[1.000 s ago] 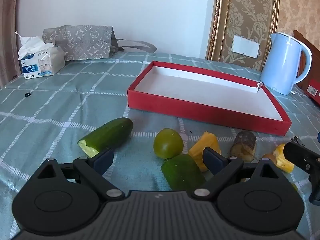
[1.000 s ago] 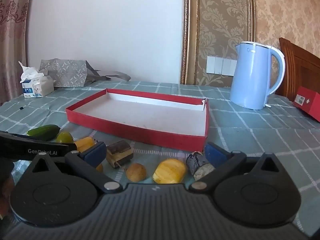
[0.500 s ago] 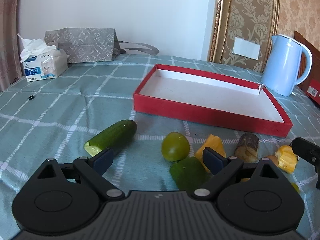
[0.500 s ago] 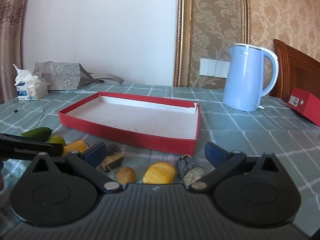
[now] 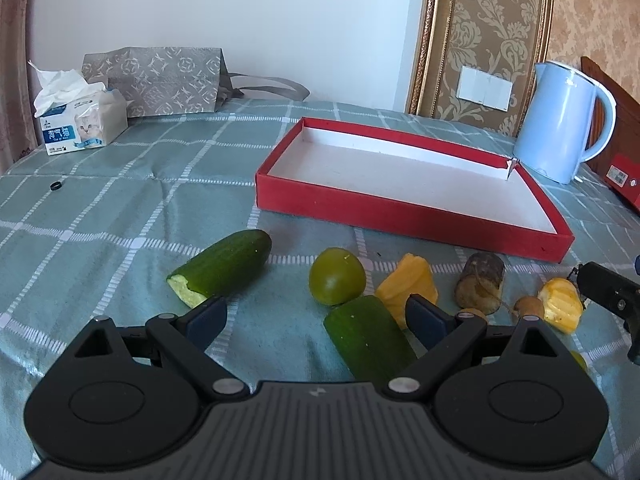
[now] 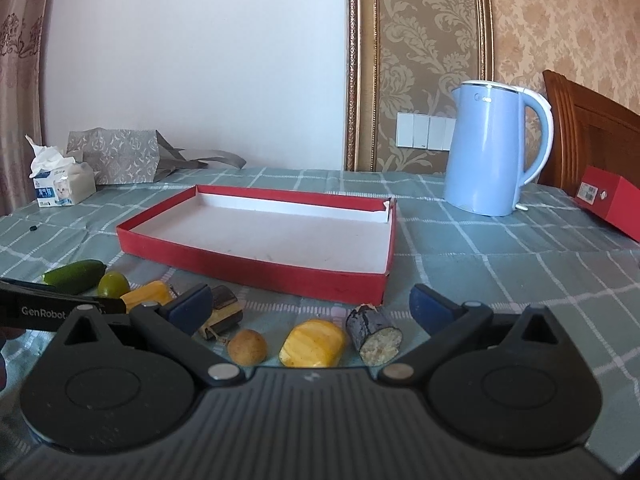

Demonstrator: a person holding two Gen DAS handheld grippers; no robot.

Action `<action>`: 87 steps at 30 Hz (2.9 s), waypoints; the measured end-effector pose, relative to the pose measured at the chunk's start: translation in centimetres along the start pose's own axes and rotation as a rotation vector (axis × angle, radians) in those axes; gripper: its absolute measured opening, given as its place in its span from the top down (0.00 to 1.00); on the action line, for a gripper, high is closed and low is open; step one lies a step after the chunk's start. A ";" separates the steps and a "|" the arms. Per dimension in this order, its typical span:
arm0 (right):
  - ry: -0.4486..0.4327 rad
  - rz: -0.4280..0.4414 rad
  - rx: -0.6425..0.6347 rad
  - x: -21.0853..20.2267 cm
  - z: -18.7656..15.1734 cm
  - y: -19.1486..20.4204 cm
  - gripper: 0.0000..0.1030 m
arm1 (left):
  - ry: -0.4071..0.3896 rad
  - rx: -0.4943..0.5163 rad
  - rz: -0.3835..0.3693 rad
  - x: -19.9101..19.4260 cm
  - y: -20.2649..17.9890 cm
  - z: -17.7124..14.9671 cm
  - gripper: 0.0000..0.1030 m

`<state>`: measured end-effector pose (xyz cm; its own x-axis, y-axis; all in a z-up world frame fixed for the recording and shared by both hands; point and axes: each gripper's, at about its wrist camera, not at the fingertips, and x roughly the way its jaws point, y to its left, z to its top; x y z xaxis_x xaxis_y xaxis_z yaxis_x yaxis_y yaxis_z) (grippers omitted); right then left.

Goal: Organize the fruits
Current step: 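Move the left gripper toward the whole green cucumber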

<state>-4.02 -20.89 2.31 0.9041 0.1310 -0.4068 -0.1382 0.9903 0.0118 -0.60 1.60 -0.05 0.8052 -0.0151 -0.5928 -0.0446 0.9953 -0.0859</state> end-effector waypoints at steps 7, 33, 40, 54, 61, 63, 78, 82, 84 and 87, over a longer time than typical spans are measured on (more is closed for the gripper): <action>0.006 -0.001 -0.017 -0.4 -0.2 0.5 0.00 | 0.000 0.015 -0.003 -0.4 -0.4 -0.3 0.06; 0.088 -0.019 -0.011 0.5 -0.5 0.1 0.00 | 0.020 0.027 -0.007 -0.8 -1.3 -1.0 0.06; 0.066 -0.032 0.005 -0.2 -0.6 -1.1 0.00 | 0.031 0.019 -0.029 -1.5 -0.2 -1.4 0.06; 0.077 -0.018 0.067 0.4 -1.2 -2.1 0.00 | -0.019 0.021 -0.062 -3.8 0.7 -2.5 0.06; 0.078 -0.003 0.042 0.9 -1.4 -1.4 0.00 | 0.015 -0.007 -0.073 -2.9 0.5 -2.3 0.06; 0.075 -0.008 0.039 1.0 -1.4 -1.4 0.00 | 0.030 -0.009 -0.081 -2.5 -0.1 -2.1 0.06; 0.070 0.019 0.064 1.2 -1.6 -1.9 0.00 | 0.082 0.002 0.066 -0.2 -2.4 -1.0 0.06; 0.069 0.022 0.072 1.2 -1.6 -2.0 0.00 | 0.085 -0.006 0.068 -0.1 -2.5 -0.9 0.06; 0.071 0.021 0.073 1.2 -1.5 -2.0 0.00 | 0.086 -0.004 0.072 0.1 -2.6 -0.9 0.06; 0.069 0.023 0.072 1.2 -1.5 -2.0 0.00 | 0.084 0.003 0.083 0.3 -2.8 -1.0 0.07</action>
<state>-3.26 -22.77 0.38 0.8706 0.1530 -0.4676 -0.1269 0.9881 0.0870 -0.83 -1.27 -0.72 0.7464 0.0594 -0.6628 -0.1070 0.9938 -0.0313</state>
